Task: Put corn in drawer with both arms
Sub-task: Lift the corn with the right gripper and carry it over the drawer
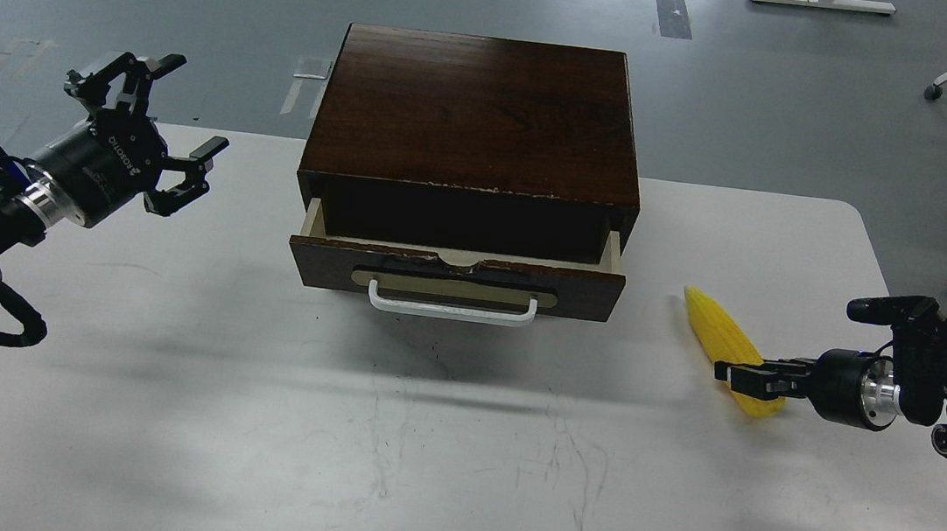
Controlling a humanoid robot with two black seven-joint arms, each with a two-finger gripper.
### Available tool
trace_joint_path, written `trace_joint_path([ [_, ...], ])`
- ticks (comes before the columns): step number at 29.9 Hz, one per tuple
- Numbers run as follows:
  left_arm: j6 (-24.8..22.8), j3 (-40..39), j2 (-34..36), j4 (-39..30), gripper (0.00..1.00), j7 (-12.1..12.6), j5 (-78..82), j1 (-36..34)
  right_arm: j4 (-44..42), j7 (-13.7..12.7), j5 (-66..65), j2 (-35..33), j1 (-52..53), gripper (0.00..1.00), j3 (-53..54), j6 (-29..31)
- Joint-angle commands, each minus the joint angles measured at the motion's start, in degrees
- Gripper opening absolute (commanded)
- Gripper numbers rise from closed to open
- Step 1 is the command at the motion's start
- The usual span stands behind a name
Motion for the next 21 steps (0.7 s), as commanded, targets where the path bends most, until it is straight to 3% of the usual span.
trace_joint_path([
  [1, 0.0, 0.0, 0.1, -0.1, 0.98, 0.0, 0.0, -0.1, 2.4, 0.0, 0.0, -1.8, 2.3, 0.0, 0.0, 0.0],
  [12, 0.0, 0.0, -0.3, -0.1, 0.98, 0.0, 0.1, -0.3, 9.8, 0.0, 0.2, -4.3, 29.8, 0.0, -3.7, 0.7],
  [16, 0.0, -0.1, -0.2, -0.1, 0.98, 0.0, 0.1, -0.3, 12.4, 0.0, 0.5, 3.2, 43.1, 0.0, -10.7, 0.4],
  [21, 0.0, -0.1, 0.0, -0.1, 0.98, 0.0, 0.1, -0.3, 16.2, 0.0, 0.2, 12.3, 50.3, 0.0, -15.6, 0.0],
])
